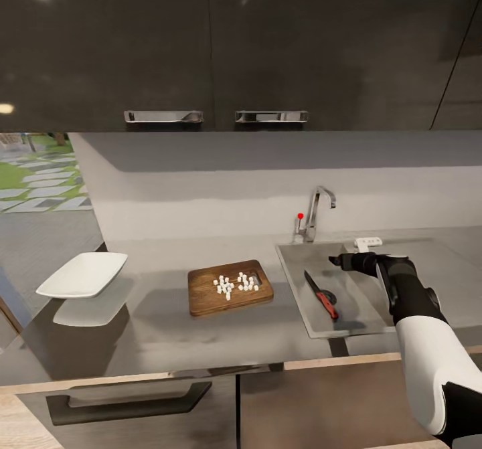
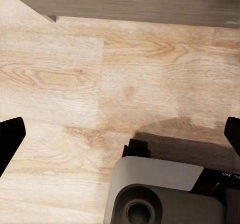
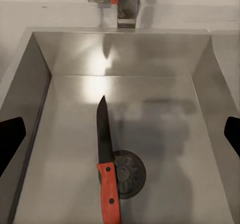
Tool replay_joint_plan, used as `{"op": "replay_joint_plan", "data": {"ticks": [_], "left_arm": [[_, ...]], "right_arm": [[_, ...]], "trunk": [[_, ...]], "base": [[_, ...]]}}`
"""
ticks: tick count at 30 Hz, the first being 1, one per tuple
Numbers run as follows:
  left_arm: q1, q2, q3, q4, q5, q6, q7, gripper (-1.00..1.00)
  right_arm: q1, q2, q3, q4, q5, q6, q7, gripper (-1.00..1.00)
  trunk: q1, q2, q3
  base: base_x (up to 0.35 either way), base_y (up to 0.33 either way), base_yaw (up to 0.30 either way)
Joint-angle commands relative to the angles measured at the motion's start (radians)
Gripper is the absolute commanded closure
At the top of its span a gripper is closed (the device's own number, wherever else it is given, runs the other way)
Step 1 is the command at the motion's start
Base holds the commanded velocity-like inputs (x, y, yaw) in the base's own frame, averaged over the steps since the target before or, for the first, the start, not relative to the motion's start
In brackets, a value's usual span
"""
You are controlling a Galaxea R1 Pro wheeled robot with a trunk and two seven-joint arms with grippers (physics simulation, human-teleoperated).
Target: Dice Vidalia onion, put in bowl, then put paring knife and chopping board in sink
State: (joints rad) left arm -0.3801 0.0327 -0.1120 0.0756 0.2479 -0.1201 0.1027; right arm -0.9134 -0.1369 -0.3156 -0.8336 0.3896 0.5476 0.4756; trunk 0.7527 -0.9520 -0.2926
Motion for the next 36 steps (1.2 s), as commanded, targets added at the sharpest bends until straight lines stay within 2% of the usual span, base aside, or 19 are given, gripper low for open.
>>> {"op": "replay_joint_plan", "data": {"ticks": [1, 9, 11, 14, 18, 29, 36], "left_arm": [[-0.002, 0.0, -0.008, 0.004, 0.008, -0.007, 0.0, -1.0], [-0.002, 0.0, -0.009, 0.004, 0.008, -0.007, 0.0, -1.0], [-0.002, 0.0, -0.009, 0.004, 0.008, -0.007, 0.0, -1.0], [-0.002, 0.0, -0.009, 0.004, 0.008, -0.007, 0.0, -1.0], [-0.002, 0.0, -0.008, 0.004, 0.008, -0.007, 0.0, -1.0], [-0.002, 0.0, -0.008, 0.004, 0.008, -0.007, 0.0, -1.0], [-0.002, 0.0, -0.009, 0.004, 0.008, -0.007, 0.0, -1.0]], "right_arm": [[-0.001, 0.0, -0.003, -0.001, 0.011, 0.002, 0.009, -1.0], [-0.001, 0.003, -0.002, -0.005, 0.011, 0.005, 0.011, -1.0], [-0.001, 0.016, 0.002, -0.005, 0.011, 0.007, 0.011, -1.0], [-0.001, 0.062, 0.057, -0.005, 0.015, 0.008, 0.008, -1.0], [-0.001, 0.079, 0.084, -0.005, 0.017, 0.008, 0.006, -1.0], [-0.001, 0.083, 0.087, -0.005, 0.015, 0.008, 0.007, -1.0], [-0.001, 0.086, 0.087, -0.005, 0.014, 0.008, 0.008, -1.0]], "trunk": [[0.0, -0.001, -0.001], [0.0, -0.001, -0.001], [0.0, -0.001, -0.001], [0.0, -0.001, -0.001], [0.0, -0.001, -0.001], [0.0, -0.001, -0.001], [0.0, -0.001, -0.001]], "base": [[0.0, 0.0, 0.0], [0.0, 0.0, 0.0], [0.0, 0.0, 0.0], [0.0, 0.0, 0.0], [-0.075, 0.084, 0.0], [-0.165, 0.236, 0.0], [-0.027, 0.046, 0.0]]}}
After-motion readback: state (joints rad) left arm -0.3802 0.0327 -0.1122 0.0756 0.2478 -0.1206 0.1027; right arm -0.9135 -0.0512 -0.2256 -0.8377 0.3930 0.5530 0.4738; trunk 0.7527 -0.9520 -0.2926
